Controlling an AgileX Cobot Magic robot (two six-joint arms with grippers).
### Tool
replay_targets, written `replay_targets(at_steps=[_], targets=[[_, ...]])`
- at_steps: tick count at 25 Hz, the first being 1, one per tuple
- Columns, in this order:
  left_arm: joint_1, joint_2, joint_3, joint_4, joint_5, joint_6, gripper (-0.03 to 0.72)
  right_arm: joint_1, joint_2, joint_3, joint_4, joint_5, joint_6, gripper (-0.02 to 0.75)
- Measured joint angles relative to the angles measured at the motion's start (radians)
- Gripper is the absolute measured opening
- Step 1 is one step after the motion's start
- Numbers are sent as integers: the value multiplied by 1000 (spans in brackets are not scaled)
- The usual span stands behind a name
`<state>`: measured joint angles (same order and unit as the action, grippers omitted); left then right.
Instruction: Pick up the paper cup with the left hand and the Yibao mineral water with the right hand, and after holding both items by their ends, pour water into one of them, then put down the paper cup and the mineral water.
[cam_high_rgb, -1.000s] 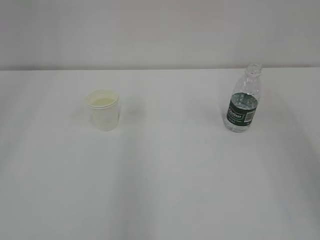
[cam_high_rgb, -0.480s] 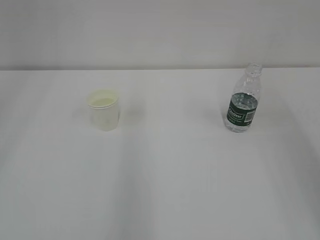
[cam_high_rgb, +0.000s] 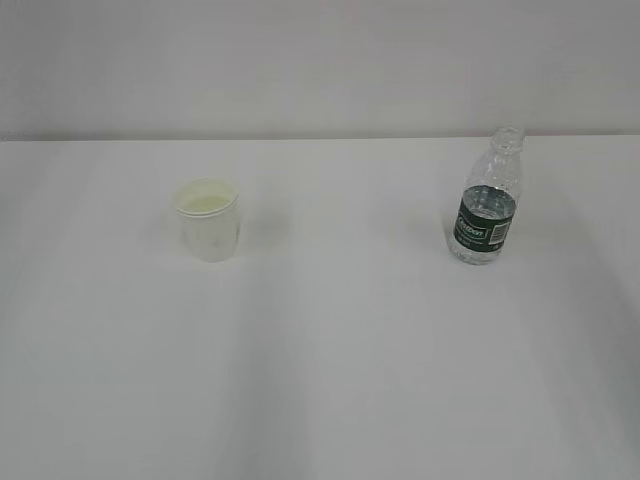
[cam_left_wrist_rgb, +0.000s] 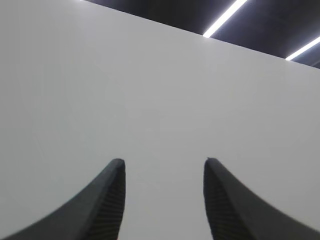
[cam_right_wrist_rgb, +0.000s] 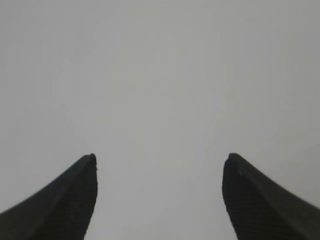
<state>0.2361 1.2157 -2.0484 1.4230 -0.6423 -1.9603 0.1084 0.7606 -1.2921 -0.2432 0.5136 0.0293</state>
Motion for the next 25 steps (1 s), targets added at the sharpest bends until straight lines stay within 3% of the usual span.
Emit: replay_targets(at_steps=[12,17,25], targets=[[0,-10,0,41,86,148,365,0,0,0,0,0,0,589],[0,-23,0,264,88,-2,365,0,0,0,0,0,0,590],[0,-27,0,328,88,-72,364,0,0,0,0,0,0,589]])
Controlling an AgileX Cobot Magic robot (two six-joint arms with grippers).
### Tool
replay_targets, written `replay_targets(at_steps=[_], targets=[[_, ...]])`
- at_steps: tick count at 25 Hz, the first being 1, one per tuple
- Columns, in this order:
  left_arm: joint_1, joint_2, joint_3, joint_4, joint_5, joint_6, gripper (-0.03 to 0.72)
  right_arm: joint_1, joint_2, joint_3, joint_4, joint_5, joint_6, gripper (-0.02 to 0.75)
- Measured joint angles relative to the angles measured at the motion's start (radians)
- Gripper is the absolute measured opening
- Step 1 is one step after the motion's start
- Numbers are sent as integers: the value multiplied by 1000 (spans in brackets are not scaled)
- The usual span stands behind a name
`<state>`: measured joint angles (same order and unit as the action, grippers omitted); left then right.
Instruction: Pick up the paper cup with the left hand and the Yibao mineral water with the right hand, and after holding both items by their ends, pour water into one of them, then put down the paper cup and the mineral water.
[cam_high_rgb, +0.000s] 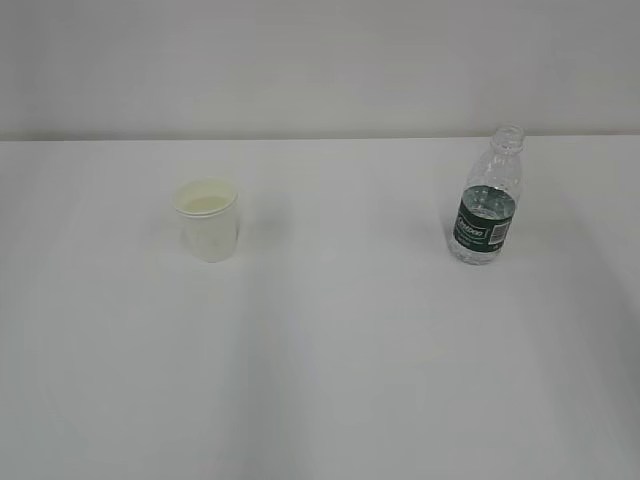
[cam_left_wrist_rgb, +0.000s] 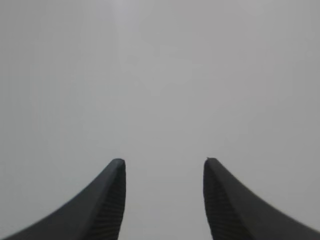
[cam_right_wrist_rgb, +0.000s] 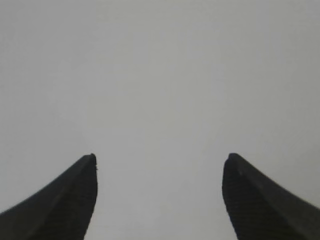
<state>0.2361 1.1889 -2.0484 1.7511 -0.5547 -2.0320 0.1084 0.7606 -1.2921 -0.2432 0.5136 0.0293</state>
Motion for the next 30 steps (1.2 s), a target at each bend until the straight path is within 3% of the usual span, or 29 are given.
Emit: replay_targets(at_steps=[4,9,15,27,30], targets=[[0,-2,0,76,-22,-66,359,0,0,0,0,0,0,589],[0,-2,0,93,-33,-142,358,0,0,0,0,0,0,589],[57,-13,0,95,-39,-191,356,0,0,0,0,0,0,589],[63,-27,0,92,-67,-198,351,0,0,0,0,0,0,590],[63,-29,0,41,-67,-152,350,0,0,0,0,0,0,589]])
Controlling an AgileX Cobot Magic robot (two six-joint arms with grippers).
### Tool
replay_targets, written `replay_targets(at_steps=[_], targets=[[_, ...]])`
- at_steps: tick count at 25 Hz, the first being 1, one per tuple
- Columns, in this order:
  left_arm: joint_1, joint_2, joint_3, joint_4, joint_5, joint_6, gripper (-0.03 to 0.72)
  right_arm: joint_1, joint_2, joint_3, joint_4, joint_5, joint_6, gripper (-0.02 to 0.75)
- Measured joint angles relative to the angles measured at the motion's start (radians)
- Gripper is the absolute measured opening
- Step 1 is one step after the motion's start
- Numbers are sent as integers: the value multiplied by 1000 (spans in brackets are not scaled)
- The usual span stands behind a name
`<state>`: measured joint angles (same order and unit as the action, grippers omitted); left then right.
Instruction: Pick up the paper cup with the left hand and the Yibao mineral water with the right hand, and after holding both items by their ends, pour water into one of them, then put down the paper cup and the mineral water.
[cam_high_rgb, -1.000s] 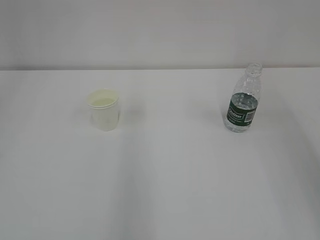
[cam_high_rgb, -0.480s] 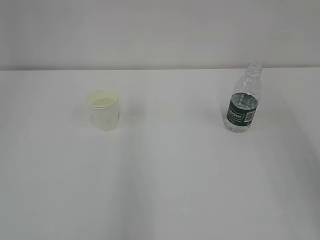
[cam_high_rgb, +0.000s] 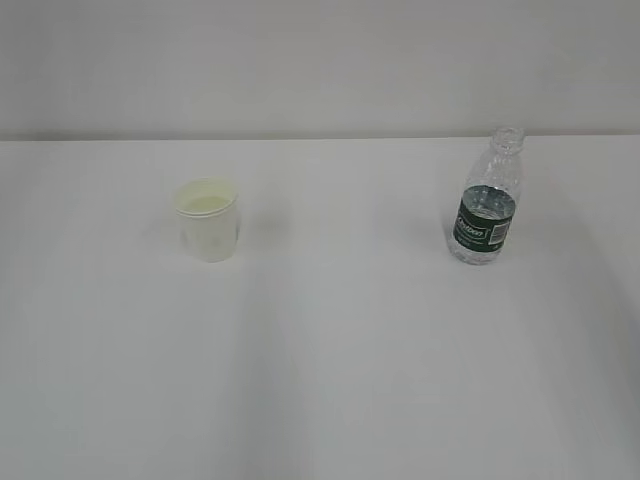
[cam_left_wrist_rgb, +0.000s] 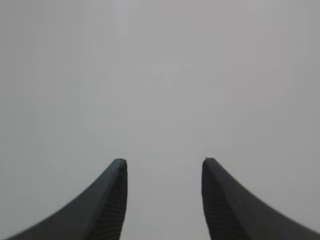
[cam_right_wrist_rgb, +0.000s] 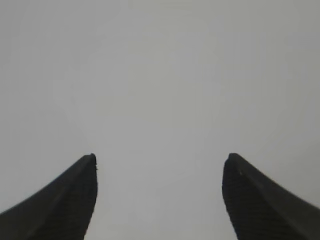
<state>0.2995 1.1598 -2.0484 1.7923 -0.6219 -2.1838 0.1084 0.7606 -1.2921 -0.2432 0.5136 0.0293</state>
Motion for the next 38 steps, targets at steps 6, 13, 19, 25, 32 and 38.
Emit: replay_targets(at_steps=[6,13,19,25,32,38], targets=[[0,0,0,-299,28,237,349,0,0,0,0,0,0,589],[0,-2,0,-424,57,350,349,0,0,0,0,0,0,589],[0,-6,0,-452,83,426,348,0,0,0,0,0,0,589],[0,-18,0,-278,85,317,348,0,0,0,0,0,0,589],[0,-18,0,-566,87,504,348,0,0,0,0,0,0,589],[0,-20,0,-887,148,731,348,0,0,0,0,0,0,589]])
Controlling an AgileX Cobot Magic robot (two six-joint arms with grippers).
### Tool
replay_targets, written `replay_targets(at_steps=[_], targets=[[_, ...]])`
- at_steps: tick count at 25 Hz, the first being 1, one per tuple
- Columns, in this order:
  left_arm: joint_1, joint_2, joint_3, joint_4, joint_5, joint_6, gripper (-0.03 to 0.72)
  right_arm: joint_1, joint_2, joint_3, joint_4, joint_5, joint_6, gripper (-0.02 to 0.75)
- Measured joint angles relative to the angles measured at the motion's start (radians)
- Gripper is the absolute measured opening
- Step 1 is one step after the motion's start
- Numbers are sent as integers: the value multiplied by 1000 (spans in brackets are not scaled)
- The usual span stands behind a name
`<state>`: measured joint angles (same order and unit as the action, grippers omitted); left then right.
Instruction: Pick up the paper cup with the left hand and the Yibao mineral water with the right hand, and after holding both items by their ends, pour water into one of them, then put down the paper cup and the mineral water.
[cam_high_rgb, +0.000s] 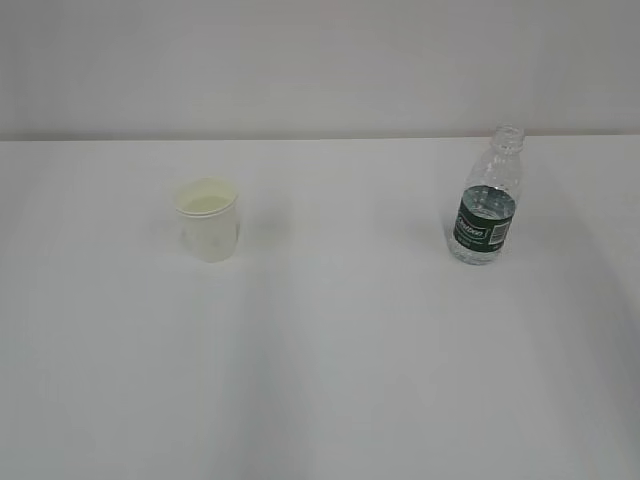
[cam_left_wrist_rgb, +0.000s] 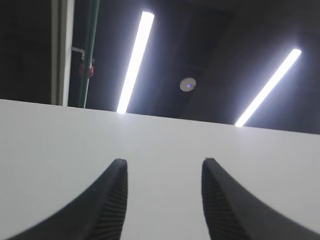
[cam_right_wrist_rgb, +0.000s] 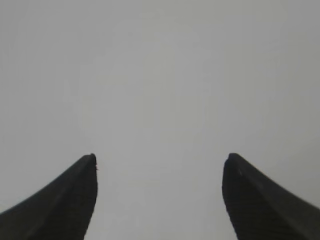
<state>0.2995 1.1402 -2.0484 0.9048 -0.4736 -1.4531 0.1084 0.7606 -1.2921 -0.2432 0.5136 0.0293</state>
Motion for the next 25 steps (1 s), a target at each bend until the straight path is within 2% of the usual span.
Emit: replay_targets(at_steps=[5,9,12,20,25], targets=[[0,-8,0,-272,123,184,348,0,0,0,0,0,0,589],[0,-21,0,-419,274,311,348,0,0,0,0,0,0,589],[-13,-25,0,-535,407,463,348,0,0,0,0,0,0,589],[-88,-25,0,-649,657,783,330,0,0,0,0,0,0,589],[-100,-28,0,-687,761,936,322,0,0,0,0,0,0,589]])
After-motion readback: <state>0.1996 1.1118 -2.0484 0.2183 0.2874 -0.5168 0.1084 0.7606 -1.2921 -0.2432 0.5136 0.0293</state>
